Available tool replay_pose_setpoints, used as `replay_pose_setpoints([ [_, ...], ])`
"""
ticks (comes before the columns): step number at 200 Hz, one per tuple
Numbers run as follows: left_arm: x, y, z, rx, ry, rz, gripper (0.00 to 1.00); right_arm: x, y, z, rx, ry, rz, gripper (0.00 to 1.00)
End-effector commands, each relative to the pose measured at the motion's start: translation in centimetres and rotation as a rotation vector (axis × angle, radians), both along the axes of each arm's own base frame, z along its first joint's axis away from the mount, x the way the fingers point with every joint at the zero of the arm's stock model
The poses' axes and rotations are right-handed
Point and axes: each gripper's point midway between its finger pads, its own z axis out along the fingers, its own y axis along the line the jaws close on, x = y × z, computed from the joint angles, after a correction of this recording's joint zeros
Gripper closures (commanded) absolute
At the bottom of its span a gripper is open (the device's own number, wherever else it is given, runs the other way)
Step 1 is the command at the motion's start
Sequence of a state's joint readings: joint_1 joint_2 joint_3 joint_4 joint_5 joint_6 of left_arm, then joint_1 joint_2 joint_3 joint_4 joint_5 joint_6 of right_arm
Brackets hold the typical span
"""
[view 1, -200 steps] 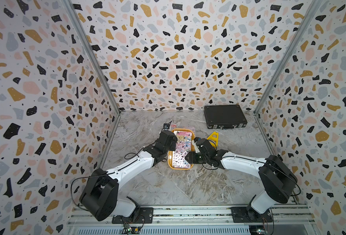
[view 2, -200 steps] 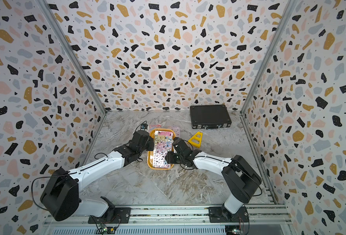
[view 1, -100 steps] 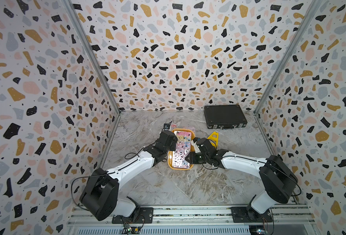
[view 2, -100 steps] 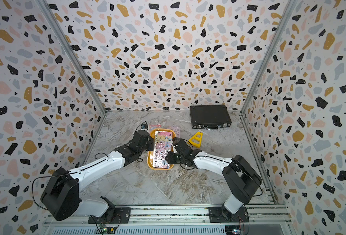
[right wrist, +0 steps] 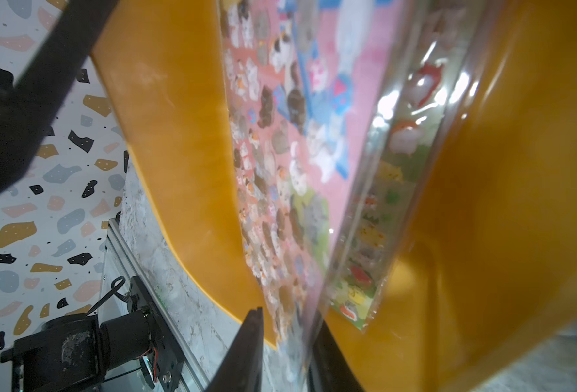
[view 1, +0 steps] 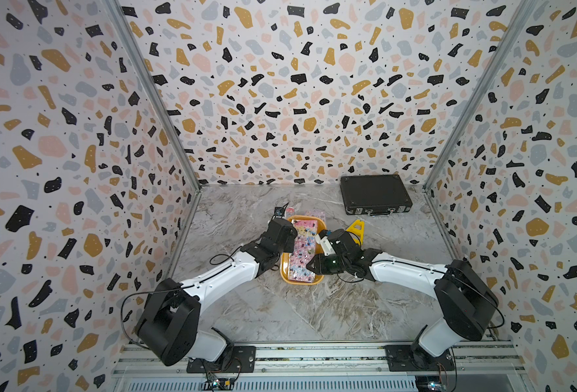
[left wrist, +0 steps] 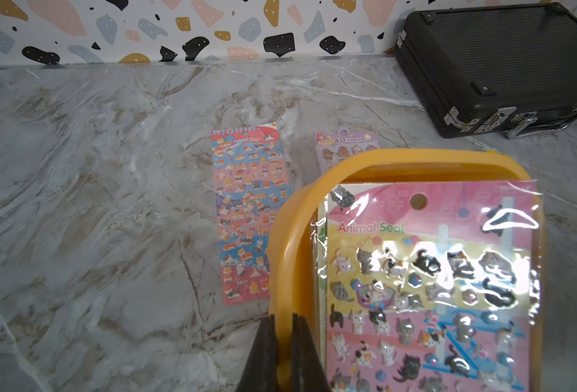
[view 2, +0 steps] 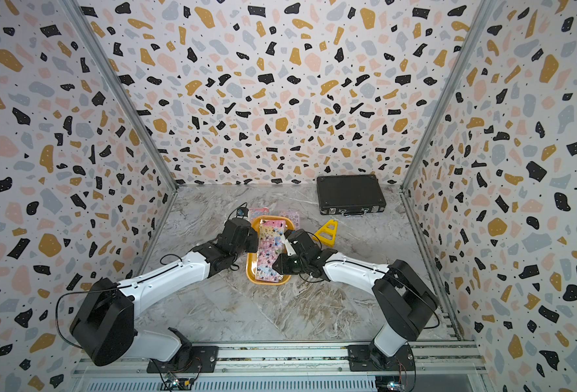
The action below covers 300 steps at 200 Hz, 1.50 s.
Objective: Take the stickers out of the storage box
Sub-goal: Pick up the sticker from the storage box.
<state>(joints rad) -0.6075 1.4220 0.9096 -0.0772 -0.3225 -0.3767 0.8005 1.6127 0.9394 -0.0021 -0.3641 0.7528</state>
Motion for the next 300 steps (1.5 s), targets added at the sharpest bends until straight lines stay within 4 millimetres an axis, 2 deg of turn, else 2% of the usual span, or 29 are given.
replay_pose_setpoints([
  [1, 1.0, -0.9, 2.0, -0.028, -0.065, -0.006, 1.0, 0.5, 1.0, 1.4, 0.028, -0.033, 0.022, 0.77],
  [21, 1.0, -0.8, 2.1, -0.028, -0.066, -0.006, 1.0, 0.6, 0.7, 1.7, 0.016, -0.055, 0.02, 0.84],
  [61, 1.0, -0.9, 2.0, -0.027, -0.065, -0.005, 1.0, -0.3, 0.1, 3.6, 0.033, -0.114, 0.07, 1.0],
  [93, 1.0, -0.8, 1.9, -0.024, -0.058, -0.002, 1.0, -1.5, -0.8, 5.8, 0.072, -0.167, 0.097, 1.0],
  [98, 0.9, -0.7, 1.9, -0.021, -0.055, 0.002, 1.0, -2.0, -1.3, 5.6, 0.057, -0.153, 0.102, 1.0],
  [128, 0.7, -0.3, 1.9, -0.017, -0.036, 0.029, 1.0, -3.3, -2.9, 8.1, 0.069, -0.195, 0.115, 1.0],
  [152, 0.7, 0.3, 2.2, 0.008, -0.009, 0.063, 1.0, -3.9, -4.9, 10.4, 0.107, -0.212, 0.092, 1.0],
  [188, -1.2, 2.1, 1.6, 0.027, 0.085, 0.093, 1.0, -3.7, -8.8, 12.0, 0.149, -0.166, 0.0, 1.0],
  [208, -2.7, 4.0, 1.6, 0.014, 0.125, 0.114, 1.0, -3.4, -10.6, 11.4, 0.156, -0.088, -0.041, 1.0],
  [224, -3.9, 6.1, 1.9, 0.003, 0.136, 0.153, 1.0, -3.5, -11.2, 10.6, 0.184, -0.022, -0.049, 1.0],
  [247, -5.3, 8.4, 2.2, -0.07, 0.138, 0.212, 1.0, -3.9, -11.7, 7.8, 0.157, 0.059, -0.046, 1.0],
  [267, -6.0, 10.4, 2.6, -0.104, 0.134, 0.287, 1.0, -4.9, -11.5, 5.0, 0.135, 0.162, -0.014, 1.0],
  [300, -6.7, 13.2, 3.2, -0.189, 0.097, 0.386, 1.0, -6.8, -10.5, 1.7, 0.124, 0.319, 0.043, 1.0],
])
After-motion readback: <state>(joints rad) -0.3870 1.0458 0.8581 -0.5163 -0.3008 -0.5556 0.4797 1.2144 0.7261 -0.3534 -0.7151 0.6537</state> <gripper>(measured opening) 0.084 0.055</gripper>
